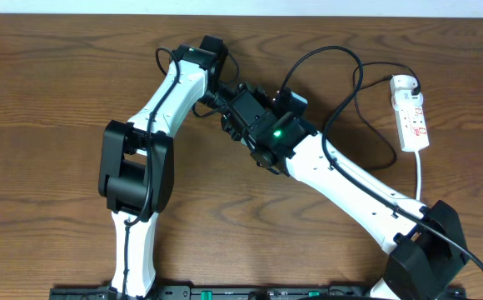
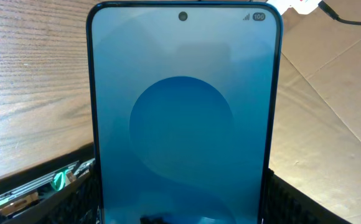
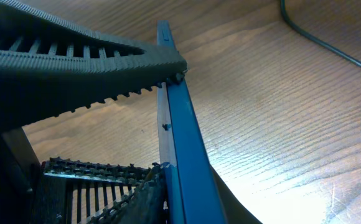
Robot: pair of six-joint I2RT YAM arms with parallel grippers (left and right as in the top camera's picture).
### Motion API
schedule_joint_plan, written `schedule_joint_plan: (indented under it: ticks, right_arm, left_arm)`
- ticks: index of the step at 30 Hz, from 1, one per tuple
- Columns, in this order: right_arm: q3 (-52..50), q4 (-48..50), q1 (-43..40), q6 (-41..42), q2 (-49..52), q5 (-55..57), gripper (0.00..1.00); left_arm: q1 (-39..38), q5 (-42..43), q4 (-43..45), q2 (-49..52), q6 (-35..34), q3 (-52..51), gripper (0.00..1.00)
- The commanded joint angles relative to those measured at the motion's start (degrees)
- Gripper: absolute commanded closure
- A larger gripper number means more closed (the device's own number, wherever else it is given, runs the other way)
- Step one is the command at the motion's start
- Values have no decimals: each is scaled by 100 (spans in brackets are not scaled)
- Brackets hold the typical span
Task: Plug charger to phone and switch on socket
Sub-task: 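Grasp the phone's side edge with the right gripper, then open the left gripper and carry the phone right with the right gripper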
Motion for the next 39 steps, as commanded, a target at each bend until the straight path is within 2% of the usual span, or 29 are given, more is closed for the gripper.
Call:
schedule_joint_plan:
  ticks: [1,4,8,13,17,22,23,25,27,30,31,32,35,39]
  right_arm:
    - [31,-31,-35,26,-15,155,86]
    - [31,-31,-35,26,-15,157,87]
    - [33,-31,-35,26,-15,155,98]
    - [35,-234,-35,24,-160,157,99]
    - [35,-289,-50,15,-780,160,99]
    - [33,-479,-278,-299,-2048,164,99]
    - [33,-549,-330,-299,-2208,162,99]
    - [33,-769,-518,-302,-2660,160,99]
    - [31,-1067,-826,-304,-3237,162,99]
    - [-142,-1259,-1132,-455,-3915,164,99]
    - [-481,-1202,-1248,-450,-4330,166,99]
    - [-715,-1113,-1292,-450,-4531,170,99]
    - [-2076,-157,-1364,-446,-5335,-144,99]
    - [-3991,2503,-1364,-446,-5807,-1502,99]
  left_arm:
    - [37,181,-22,-162,55,39,25]
    - [37,181,-22,-162,55,39,25]
    - [37,179,-22,-162,55,39,25]
    - [50,116,-15,-162,55,39,25]
    - [192,118,101,-162,55,39,25]
    - [833,400,170,-162,59,39,23]
    - [935,511,170,-162,107,39,16]
    - [1211,935,170,-162,396,39,15]
    - [1670,1648,133,-201,1163,39,15]
    - [2277,1768,-485,-490,1989,39,10]
    - [2575,1700,-798,-754,2476,39,9]
    - [2693,1626,-925,-883,2647,39,9]
    - [3276,435,-1587,-1735,3211,39,9]
    - [3816,-1049,-2485,-2955,4037,39,8]
